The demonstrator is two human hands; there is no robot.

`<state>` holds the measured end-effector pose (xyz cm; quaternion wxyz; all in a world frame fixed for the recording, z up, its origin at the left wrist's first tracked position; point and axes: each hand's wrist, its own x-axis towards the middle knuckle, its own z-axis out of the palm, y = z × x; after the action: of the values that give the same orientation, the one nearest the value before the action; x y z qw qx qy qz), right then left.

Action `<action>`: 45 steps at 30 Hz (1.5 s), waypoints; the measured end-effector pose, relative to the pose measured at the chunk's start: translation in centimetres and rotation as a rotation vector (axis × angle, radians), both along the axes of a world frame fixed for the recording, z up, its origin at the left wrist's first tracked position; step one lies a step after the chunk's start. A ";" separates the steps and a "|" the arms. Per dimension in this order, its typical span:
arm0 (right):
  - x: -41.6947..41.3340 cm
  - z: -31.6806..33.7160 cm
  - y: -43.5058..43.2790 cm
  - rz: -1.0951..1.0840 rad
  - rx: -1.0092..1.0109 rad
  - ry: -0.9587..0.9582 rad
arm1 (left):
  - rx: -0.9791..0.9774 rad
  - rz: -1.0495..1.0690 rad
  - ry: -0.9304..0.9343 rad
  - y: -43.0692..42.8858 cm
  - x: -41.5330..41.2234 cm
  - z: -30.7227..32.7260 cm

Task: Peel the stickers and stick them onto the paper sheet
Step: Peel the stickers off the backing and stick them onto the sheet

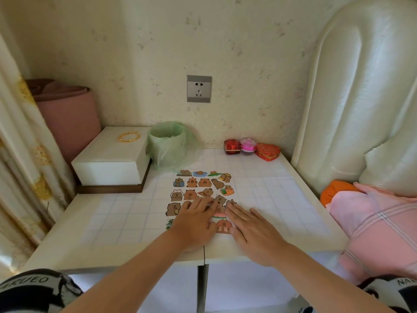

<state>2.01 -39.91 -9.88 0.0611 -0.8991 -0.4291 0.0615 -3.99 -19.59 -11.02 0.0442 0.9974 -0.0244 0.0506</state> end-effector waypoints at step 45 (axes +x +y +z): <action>-1.3 0.8 2.1 0.074 0.104 0.103 | -0.037 0.184 0.213 6.0 -7.5 0.1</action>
<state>0.70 -37.83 -9.08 0.1272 -0.8738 -0.4611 0.0875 -11.53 -13.60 -10.96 0.0602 0.9942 0.0731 -0.0513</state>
